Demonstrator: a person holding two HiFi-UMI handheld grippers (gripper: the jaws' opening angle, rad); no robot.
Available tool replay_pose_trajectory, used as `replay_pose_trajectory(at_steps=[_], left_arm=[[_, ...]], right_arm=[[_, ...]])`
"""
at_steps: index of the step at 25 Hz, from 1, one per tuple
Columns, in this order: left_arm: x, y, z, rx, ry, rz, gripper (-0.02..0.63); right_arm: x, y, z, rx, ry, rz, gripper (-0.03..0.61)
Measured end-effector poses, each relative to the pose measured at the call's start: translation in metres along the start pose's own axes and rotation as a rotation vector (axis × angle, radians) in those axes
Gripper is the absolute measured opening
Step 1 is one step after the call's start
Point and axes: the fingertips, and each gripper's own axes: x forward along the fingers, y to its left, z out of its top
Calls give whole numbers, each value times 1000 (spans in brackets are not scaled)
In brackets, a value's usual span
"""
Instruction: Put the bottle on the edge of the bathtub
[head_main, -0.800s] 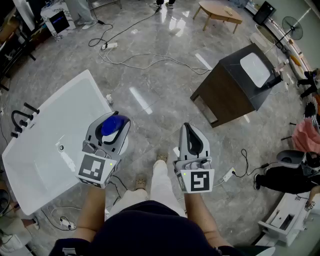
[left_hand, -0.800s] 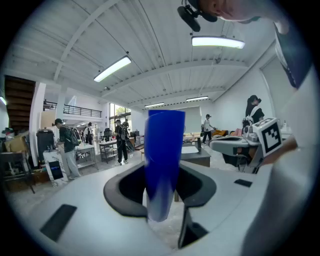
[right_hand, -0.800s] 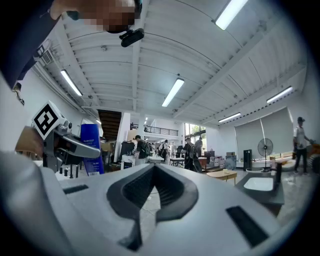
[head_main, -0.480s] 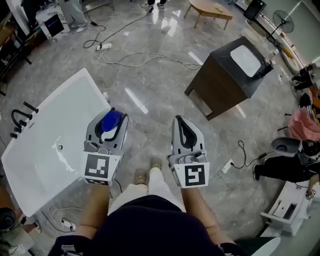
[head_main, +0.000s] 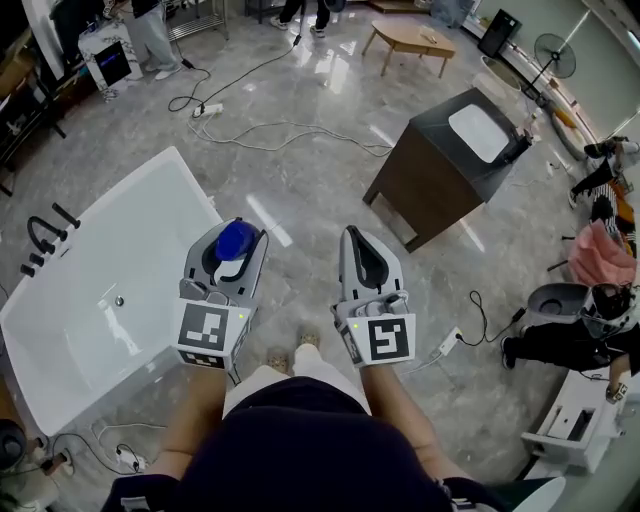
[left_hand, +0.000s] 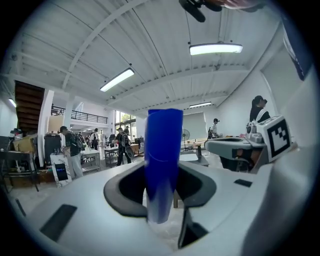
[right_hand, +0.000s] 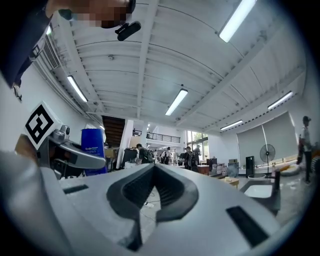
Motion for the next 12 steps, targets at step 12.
replay_pose_trajectory(at_steps=[12], left_arm=[[-8, 15, -19, 2, 1, 27, 152]], right_arm=[[3, 19, -23, 20, -1, 24, 0]])
